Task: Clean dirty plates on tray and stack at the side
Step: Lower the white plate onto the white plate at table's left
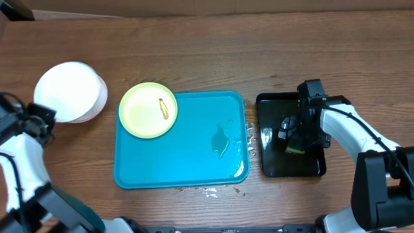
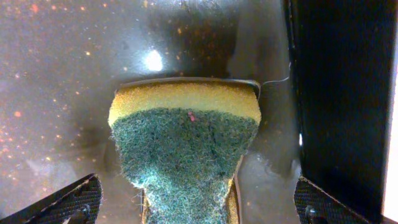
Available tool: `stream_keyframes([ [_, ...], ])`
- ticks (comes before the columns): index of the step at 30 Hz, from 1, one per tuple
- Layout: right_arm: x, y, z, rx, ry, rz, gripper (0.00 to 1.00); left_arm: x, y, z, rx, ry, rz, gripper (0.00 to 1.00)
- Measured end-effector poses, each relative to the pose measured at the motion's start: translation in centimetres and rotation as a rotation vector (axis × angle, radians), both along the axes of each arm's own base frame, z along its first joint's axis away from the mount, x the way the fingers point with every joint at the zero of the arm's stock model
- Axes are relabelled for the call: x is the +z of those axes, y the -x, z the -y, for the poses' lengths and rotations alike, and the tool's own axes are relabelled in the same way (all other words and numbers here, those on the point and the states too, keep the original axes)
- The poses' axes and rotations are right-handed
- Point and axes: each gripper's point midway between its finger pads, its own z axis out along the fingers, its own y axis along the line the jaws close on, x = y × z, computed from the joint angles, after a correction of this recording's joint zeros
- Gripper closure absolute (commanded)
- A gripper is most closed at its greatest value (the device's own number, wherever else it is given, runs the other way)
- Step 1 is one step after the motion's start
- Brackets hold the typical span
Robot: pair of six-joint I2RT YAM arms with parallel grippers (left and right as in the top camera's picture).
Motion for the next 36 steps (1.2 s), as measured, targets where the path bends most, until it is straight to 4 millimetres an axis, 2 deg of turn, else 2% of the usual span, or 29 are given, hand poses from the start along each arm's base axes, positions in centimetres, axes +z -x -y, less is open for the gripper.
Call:
stream_keyframes([
  [3,0.0,0.0,0.0,0.000,0.000,0.000,0.00,-2.0,-0.3,-1.6,0.028,0.016,-0.002,0.96],
  [9,0.0,0.0,0.0,0.000,0.000,0.000,0.00,-4.2,-2.3,-3.0,0.020,0.006,0.031,0.96],
  [15,0.0,0.0,0.0,-0.001,0.000,0.000,0.00,-5.3,-4.5,-2.5,-0.021,-0.011,0.059,0.96],
  [16,0.0,0.0,0.0,0.000,0.000,0.001,0.00,-5.5,-4.9,-2.2,-0.032,-0.012,0.062,0.92],
  [17,0.0,0.0,0.0,0.000,0.000,0.000,0.00,-5.5,-5.2,-1.9,-0.041,-0.012,0.062,0.82],
  [19,0.0,0.0,0.0,0.000,0.000,0.001,0.00,-5.5,-5.9,-1.3,-0.057,-0.014,0.072,0.49],
  [22,0.0,0.0,0.0,0.000,0.000,0.000,0.00,-5.1,-6.8,-0.7,-0.081,-0.026,0.092,0.29],
  [27,0.0,0.0,0.0,-0.001,0.000,0.000,0.00,-5.2,-6.9,0.0,-0.103,0.000,0.095,0.27],
  [31,0.0,0.0,0.0,-0.001,0.000,0.000,0.00,-5.2,-6.8,1.1,-0.128,0.044,0.095,0.29],
  [34,0.0,0.0,0.0,-0.001,0.000,0.000,0.00,-3.4,-6.9,2.9,-0.169,0.069,0.120,0.30],
  [36,0.0,0.0,0.0,0.000,0.000,0.000,0.00,-1.0,-7.3,5.6,-0.235,0.083,0.145,0.33],
])
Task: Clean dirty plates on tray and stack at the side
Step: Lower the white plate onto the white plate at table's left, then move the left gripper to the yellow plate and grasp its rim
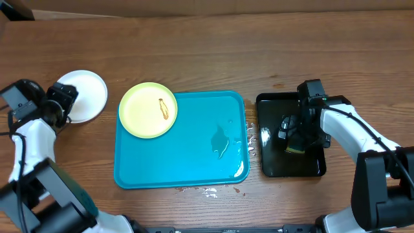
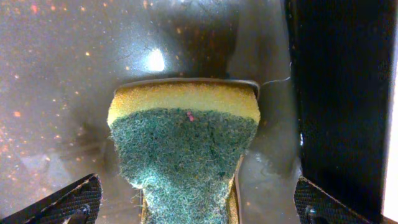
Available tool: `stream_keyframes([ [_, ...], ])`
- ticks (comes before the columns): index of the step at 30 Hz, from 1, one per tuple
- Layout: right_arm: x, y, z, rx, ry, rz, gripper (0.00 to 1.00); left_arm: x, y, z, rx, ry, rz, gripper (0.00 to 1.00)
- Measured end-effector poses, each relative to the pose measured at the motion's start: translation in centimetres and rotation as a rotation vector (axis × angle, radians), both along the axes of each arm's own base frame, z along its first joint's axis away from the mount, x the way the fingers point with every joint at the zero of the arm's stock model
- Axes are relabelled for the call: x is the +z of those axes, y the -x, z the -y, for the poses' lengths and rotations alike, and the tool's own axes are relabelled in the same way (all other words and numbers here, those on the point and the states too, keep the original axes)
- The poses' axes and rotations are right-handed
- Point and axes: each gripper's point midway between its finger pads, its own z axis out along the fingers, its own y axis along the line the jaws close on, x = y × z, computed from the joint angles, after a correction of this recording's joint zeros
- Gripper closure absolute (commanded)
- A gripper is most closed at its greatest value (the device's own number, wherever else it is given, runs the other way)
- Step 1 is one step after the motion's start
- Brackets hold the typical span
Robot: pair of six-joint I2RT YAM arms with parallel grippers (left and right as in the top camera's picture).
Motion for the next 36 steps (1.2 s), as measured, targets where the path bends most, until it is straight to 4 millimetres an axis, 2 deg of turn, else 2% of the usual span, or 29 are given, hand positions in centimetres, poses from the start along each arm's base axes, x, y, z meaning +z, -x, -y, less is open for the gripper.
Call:
stream_keyframes([
  [2,0.0,0.0,0.0,0.000,0.000,0.001,0.00,1.3,0.0,2.7,-0.067,0.007,-0.002,0.41],
  [5,0.0,0.0,0.0,0.000,0.000,0.001,0.00,2.3,-0.5,7.6,-0.228,-0.018,-0.008,0.41],
  [7,0.0,0.0,0.0,0.000,0.000,0.001,0.00,2.0,-0.6,10.2,-0.325,-0.040,-0.028,0.37],
  [9,0.0,0.0,0.0,0.000,0.000,0.001,0.00,1.0,0.1,12.4,-0.396,-0.074,-0.095,0.33],
  [11,0.0,0.0,0.0,0.000,0.000,0.000,0.00,0.3,0.5,13.2,-0.418,-0.118,-0.147,0.32],
  [17,0.0,0.0,0.0,0.000,-0.001,0.001,0.00,-1.0,1.9,12.9,-0.470,-0.270,-0.271,0.45],
  [18,0.0,0.0,0.0,0.000,0.000,0.000,0.00,-1.1,2.1,12.7,-0.473,-0.283,-0.284,0.51],
  [23,0.0,0.0,0.0,0.000,0.000,0.001,0.00,-1.6,2.0,11.5,-0.469,-0.354,-0.313,0.56],
  [26,0.0,0.0,0.0,0.000,0.000,0.001,0.00,-3.0,1.8,11.3,-0.483,-0.362,-0.345,0.56],
  [31,0.0,0.0,0.0,0.000,0.000,0.000,0.00,-6.5,1.8,11.6,-0.525,-0.317,-0.405,0.59],
  [36,0.0,0.0,0.0,0.000,0.000,0.000,0.00,-8.5,2.1,12.2,-0.565,-0.277,-0.438,0.76],
])
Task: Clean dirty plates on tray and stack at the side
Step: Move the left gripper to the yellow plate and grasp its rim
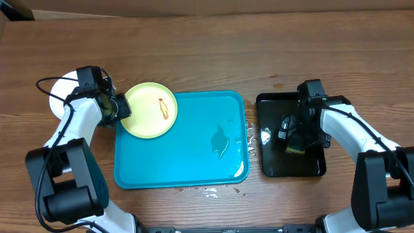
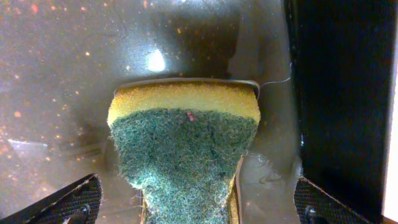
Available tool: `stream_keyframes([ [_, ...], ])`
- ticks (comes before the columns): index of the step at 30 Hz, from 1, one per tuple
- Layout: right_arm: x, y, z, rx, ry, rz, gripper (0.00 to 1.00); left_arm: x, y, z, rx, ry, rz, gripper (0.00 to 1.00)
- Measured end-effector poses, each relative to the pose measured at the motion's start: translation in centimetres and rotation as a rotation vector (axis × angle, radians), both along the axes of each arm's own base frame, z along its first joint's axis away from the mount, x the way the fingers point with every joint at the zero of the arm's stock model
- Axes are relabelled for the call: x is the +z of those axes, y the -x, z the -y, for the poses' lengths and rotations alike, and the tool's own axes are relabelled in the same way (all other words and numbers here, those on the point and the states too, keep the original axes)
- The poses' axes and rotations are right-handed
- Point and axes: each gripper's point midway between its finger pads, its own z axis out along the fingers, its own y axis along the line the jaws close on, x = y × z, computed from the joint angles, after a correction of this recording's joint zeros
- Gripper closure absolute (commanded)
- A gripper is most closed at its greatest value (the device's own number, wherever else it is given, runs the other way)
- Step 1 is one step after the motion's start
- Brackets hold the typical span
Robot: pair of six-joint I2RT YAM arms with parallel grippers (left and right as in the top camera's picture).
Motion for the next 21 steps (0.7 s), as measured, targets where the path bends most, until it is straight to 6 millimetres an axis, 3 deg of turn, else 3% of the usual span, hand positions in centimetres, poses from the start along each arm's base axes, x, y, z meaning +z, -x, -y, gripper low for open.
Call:
stream_keyframes([
  [2,0.0,0.0,0.0,0.000,0.000,0.000,0.00,-0.2,0.3,0.4,-0.005,0.020,-0.015,0.81],
  [6,0.0,0.0,0.0,0.000,0.000,0.000,0.00,-0.3,1.1,1.7,-0.027,0.087,-0.044,0.83],
  [11,0.0,0.0,0.0,0.000,0.000,0.000,0.00,-0.7,4.2,4.5,-0.057,0.194,-0.169,0.84],
  [14,0.0,0.0,0.0,0.000,0.000,0.000,0.00,-0.8,5.7,6.0,-0.084,0.224,-0.236,0.83],
  [17,0.0,0.0,0.0,0.000,0.000,0.000,0.00,-0.7,6.6,7.5,-0.123,0.234,-0.279,0.76],
  [18,0.0,0.0,0.0,0.000,0.000,0.000,0.00,-0.7,6.8,8.0,-0.144,0.232,-0.286,0.64],
  [19,0.0,0.0,0.0,0.000,0.000,0.001,0.00,-0.7,6.8,8.3,-0.151,0.232,-0.288,0.38],
  [20,0.0,0.0,0.0,0.000,0.000,0.001,0.00,-0.7,6.9,9.0,-0.178,0.228,-0.290,0.25],
  [21,0.0,0.0,0.0,0.000,0.000,0.001,0.00,-0.7,6.9,9.6,-0.202,0.225,-0.290,0.00],
])
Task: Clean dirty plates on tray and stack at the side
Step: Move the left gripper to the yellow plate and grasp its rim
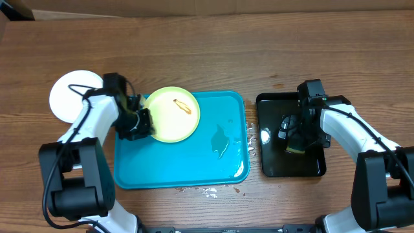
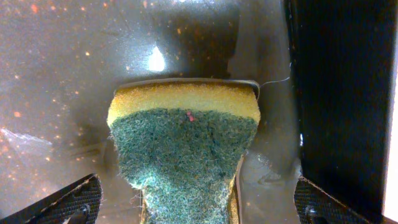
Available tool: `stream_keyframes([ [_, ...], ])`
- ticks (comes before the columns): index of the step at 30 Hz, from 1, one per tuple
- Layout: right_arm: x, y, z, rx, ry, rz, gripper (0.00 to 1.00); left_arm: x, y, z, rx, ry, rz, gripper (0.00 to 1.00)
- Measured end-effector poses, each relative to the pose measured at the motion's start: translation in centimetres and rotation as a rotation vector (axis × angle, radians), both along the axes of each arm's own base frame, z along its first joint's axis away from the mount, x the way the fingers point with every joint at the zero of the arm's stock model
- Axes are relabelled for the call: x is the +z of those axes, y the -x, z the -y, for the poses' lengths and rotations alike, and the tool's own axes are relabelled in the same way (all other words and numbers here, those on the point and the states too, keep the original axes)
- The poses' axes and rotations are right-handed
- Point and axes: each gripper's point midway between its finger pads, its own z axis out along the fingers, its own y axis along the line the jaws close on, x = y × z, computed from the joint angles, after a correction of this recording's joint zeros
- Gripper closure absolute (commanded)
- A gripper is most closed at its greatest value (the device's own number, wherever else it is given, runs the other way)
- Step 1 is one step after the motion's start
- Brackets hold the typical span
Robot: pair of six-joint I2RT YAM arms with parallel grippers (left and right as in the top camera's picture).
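A pale yellow plate with a brown smear of food lies on the upper left part of the blue tray. My left gripper is shut on its left rim. A white plate sits on the table to the left of the tray. My right gripper hangs open over the black tray. Between its spread fingers lies a yellow sponge with a green scouring face, and neither finger touches it.
A puddle of water lies on the right half of the blue tray, and drops have spilled onto the wood near its right and front edges. The black tray's floor is wet. A cardboard edge runs along the table's back.
My left gripper was at the left rim of the yellow plate, which overhung the tray's top-left corner. Gripper and plate are now further right, over the tray. The right arm is unchanged.
My left gripper was first at the far left edge, with the white plate large in view. Then it was beside the white plate, which lay on the table. Then it was at the yellow plate's rim, and now it holds that plate further onto the tray. The right gripper stayed open over the sponge.
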Motion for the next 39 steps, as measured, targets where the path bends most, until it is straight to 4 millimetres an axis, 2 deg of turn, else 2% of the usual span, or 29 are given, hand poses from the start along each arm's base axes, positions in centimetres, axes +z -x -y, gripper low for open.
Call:
stream_keyframes([
  [5,0.0,0.0,0.0,0.000,0.000,0.000,0.00,-0.1,0.1,1.4,-0.044,-0.007,0.000,0.00],
  [14,0.0,0.0,0.0,0.000,0.000,0.000,0.00,-0.4,0.8,0.0,0.048,-0.095,-0.053,0.00],
  [15,0.0,0.0,0.0,0.000,0.000,0.000,0.00,-0.4,0.8,-0.1,0.057,-0.099,-0.055,0.10],
  [17,0.0,0.0,0.0,0.000,0.000,-0.001,0.00,-0.4,0.8,-0.2,0.081,-0.105,-0.060,0.39],
  [19,0.0,0.0,0.0,0.000,0.000,0.000,0.00,-0.5,0.6,-0.3,0.102,-0.112,-0.059,0.53],
  [27,0.0,0.0,0.0,0.000,0.000,0.000,0.00,-1.3,0.1,-0.5,0.119,-0.120,-0.022,0.53],
  [29,0.0,0.0,0.0,0.000,0.000,-0.001,0.00,-1.7,0.1,-0.5,0.121,-0.121,-0.016,0.69],
  [32,0.0,0.0,0.0,0.000,0.000,-0.001,0.00,-1.9,0.4,-0.5,0.131,-0.123,-0.021,0.84],
  [33,0.0,0.0,0.0,0.000,0.000,0.000,0.00,-2.0,0.4,-0.5,0.127,-0.123,-0.021,0.94],
  [39,0.0,0.0,0.0,0.000,0.000,-0.001,0.00,-1.9,0.5,0.0,0.128,-0.090,-0.029,0.96],
])
